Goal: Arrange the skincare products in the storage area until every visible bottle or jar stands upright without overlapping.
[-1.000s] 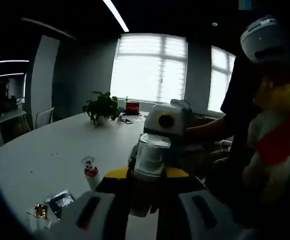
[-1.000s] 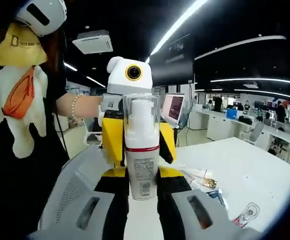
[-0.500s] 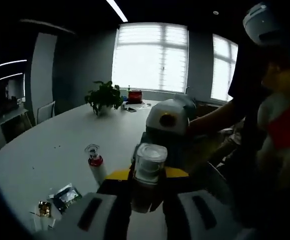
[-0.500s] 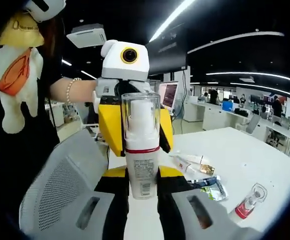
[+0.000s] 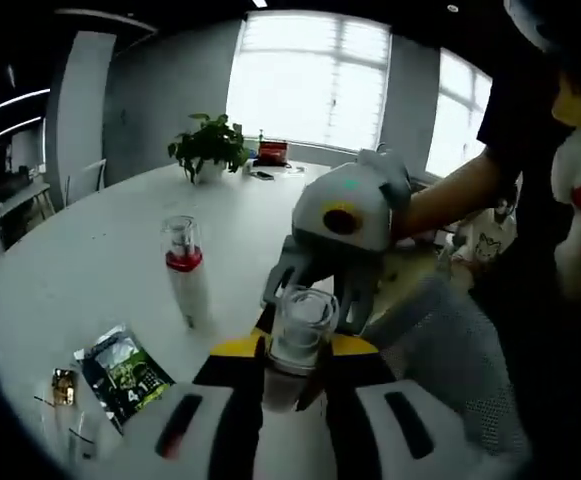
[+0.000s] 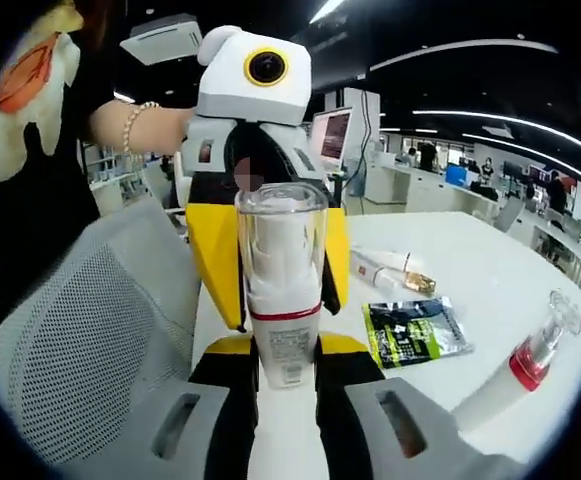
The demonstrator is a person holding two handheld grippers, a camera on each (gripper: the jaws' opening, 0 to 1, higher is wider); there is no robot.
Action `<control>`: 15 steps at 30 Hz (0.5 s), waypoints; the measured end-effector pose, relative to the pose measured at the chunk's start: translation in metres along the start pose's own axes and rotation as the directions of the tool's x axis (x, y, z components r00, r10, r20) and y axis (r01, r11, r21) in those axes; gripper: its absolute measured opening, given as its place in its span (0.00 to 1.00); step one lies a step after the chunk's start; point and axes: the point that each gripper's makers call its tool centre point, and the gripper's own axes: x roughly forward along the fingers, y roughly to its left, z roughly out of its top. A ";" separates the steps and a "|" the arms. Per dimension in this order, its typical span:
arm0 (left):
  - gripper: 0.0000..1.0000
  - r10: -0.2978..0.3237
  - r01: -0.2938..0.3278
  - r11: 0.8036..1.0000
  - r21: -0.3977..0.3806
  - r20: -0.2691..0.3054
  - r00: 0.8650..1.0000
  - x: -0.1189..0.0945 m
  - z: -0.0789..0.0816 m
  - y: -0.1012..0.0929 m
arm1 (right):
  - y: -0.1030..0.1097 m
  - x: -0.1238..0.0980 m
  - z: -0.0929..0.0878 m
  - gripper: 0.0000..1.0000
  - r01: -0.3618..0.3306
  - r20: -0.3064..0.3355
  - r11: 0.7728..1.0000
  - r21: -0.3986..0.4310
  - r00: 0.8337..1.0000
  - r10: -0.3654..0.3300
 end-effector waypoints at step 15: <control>0.18 -0.004 0.002 0.998 -0.057 -0.022 1.000 0.025 -0.037 0.013 | -0.009 0.012 -0.047 0.21 -0.003 -0.097 1.000 0.025 0.995 0.005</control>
